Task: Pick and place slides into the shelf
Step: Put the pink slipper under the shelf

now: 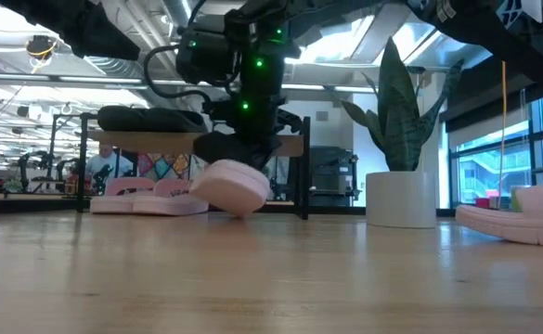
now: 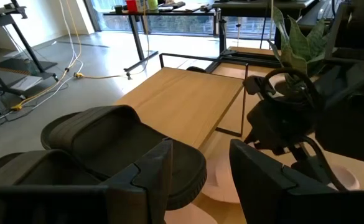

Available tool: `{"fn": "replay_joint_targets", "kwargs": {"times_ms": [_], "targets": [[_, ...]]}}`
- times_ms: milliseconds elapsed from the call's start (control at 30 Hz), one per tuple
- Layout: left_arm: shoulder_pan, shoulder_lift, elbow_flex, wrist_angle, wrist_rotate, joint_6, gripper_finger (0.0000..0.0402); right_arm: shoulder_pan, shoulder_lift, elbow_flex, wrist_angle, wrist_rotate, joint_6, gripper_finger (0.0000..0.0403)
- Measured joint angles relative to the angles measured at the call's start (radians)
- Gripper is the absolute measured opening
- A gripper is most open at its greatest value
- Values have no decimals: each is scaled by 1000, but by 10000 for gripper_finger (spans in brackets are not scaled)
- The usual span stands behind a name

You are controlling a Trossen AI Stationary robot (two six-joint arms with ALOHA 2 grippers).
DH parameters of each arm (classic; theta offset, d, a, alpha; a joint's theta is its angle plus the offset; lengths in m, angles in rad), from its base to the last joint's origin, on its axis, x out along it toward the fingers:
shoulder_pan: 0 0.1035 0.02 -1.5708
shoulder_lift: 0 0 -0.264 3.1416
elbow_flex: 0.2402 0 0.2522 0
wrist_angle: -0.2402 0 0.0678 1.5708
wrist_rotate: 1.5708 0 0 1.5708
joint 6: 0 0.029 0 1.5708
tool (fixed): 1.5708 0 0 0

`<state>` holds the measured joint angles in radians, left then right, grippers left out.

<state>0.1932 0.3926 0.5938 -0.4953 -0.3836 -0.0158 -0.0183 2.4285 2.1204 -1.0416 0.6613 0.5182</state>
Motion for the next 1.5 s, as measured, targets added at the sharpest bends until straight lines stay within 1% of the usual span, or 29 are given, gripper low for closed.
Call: {"fn": "replay_joint_targets", "kwargs": {"times_ms": [67,200,367,567,867,1000,1100,1233,1267,1300,1367,1433,1500], "targets": [[0,0,0,0,0,0,151,1,1,0,23,-6,1,52],[0,0,0,-2,0,0,151,2,1,0,50,-60,-10,90],[0,0,0,-2,0,2,151,1,1,0,73,-79,-26,109],[0,0,0,-2,0,2,151,1,1,0,86,-102,-3,128],[0,0,0,-2,0,1,151,1,1,3,80,-106,-2,206],[0,0,0,-2,7,1,151,7,1,44,70,-116,-3,228],[0,0,0,3,57,21,151,14,1,109,38,-117,-9,233],[0,0,0,32,173,52,151,34,1,232,-67,-116,-31,232],[0,0,0,37,199,51,151,43,-11,237,-83,-114,-42,232],[0,0,0,41,225,52,151,53,-42,212,-71,-121,-57,232],[-1,0,0,41,269,51,151,76,-98,185,-92,-156,-82,232],[-9,9,0,43,287,51,151,99,-153,180,-137,-189,-108,232],[-25,28,0,50,289,49,151,120,-194,178,-181,-189,-140,232]]}}
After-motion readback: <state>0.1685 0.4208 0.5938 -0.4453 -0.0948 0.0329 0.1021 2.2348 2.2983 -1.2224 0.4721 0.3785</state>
